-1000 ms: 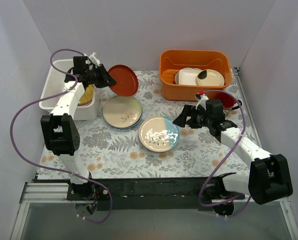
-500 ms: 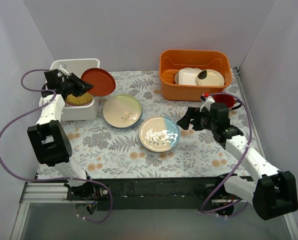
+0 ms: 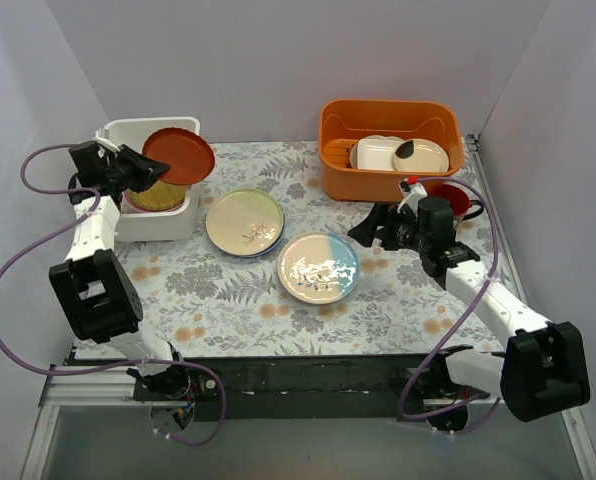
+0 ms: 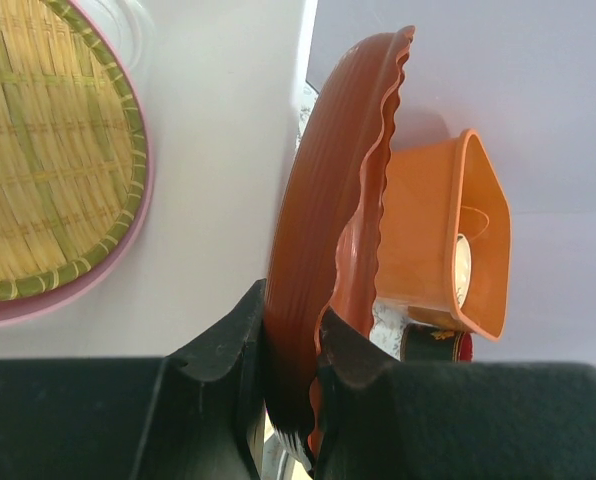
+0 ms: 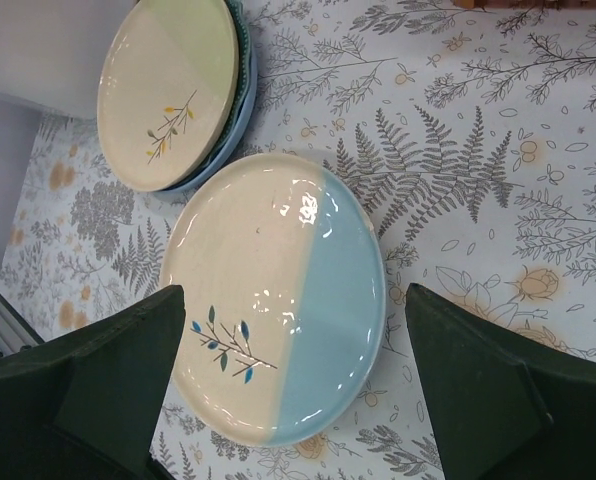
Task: Place the plates into the plastic bin on the countertop
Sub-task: Place the plate in the plastic bin.
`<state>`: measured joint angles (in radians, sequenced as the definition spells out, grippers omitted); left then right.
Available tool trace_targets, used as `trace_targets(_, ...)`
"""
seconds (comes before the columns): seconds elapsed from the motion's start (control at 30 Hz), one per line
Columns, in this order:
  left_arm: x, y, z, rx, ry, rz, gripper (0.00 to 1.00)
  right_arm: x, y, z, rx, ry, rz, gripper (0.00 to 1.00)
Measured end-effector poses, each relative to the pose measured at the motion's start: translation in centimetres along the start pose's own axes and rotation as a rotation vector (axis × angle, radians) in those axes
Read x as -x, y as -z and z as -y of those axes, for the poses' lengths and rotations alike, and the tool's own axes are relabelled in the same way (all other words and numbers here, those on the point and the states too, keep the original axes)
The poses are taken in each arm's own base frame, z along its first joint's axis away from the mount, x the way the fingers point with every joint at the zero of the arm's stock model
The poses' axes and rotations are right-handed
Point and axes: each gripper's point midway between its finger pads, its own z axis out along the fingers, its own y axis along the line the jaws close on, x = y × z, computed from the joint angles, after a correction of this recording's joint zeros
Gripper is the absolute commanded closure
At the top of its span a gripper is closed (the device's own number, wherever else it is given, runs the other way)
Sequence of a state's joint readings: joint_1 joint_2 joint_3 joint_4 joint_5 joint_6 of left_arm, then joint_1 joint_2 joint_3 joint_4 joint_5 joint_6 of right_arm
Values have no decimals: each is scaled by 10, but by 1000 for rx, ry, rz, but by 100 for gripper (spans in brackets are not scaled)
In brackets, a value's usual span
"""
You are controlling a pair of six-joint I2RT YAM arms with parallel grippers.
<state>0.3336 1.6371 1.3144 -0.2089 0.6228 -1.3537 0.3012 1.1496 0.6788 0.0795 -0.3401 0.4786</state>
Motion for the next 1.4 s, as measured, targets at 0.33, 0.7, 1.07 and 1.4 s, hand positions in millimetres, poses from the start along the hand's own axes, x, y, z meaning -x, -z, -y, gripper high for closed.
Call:
trace_targets(0.33,8,9,4,11,-6,50,100,10,-8,-12,70,-29,38,2)
trace_targets(0.7,30,23,-6,49,-1,125,100,3,-24,-10,115,-60,17,2)
trace_targets(1.07,43,30,-21,95,14,174,100,-5,-33,-10,144,-84,-9,2)
trace_targets(1.4,51,33,-37,141,32,204,100,-3,-33,-13,164,-83,-4,2)
